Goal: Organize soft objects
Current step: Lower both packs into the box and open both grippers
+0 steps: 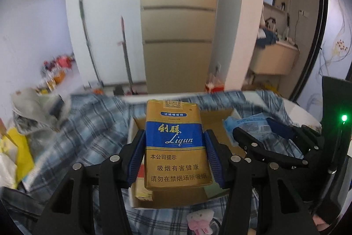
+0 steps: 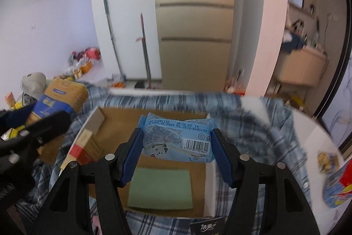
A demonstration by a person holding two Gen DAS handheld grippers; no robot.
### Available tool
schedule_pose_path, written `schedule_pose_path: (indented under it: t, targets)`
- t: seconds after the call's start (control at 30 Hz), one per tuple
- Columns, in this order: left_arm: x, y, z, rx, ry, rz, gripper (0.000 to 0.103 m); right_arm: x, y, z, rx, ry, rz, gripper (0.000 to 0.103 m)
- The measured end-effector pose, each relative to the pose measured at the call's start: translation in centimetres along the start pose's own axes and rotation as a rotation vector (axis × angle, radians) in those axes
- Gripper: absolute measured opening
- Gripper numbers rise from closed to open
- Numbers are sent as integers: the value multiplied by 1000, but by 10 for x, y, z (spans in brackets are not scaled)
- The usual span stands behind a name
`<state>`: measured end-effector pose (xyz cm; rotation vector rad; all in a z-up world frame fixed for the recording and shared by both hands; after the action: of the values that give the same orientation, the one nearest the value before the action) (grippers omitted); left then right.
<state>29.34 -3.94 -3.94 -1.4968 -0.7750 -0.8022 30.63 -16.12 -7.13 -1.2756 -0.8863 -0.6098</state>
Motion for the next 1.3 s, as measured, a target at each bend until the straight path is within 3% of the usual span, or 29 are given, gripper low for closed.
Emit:
schedule_pose_path:
  t: [0.2, 0.47, 0.6, 0.67, 0.7, 1.13, 1.3]
  targets:
    - [-26, 28, 3, 18, 29, 71, 55, -27, 20, 6, 37, -15, 109, 61]
    - [-39, 41, 8, 2, 3, 124, 55, -37, 24, 11, 48, -35, 153, 61]
    - [-39, 43, 10, -6, -25, 133, 64, -38, 25, 9, 58, -25, 161, 64]
    - [-38, 42, 9, -9, -35, 126, 81, -40, 28, 8, 60, -8, 174, 70]
    - [-37, 41, 9, -6, -36, 116, 82, -40, 28, 8, 62, 0, 176, 73]
    - [-20, 24, 13, 0, -24, 62, 83, -25, 15, 8, 56, -7, 122, 74]
    - [-4, 2, 14, 7, -21, -1, 83, -10, -1, 7, 42, -7, 70, 74]
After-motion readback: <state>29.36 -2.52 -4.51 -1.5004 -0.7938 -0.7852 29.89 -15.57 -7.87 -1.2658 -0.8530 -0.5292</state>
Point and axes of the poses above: each gripper's, at about its wrist camera, not at the fingertips, and y roughly the way its jaws point, z to its left, x to its top, the point moved 10 cm from there along y, roughly the way its jaws point, and after that the axes turned 9 degrees about -z, right-handed, at the moved point
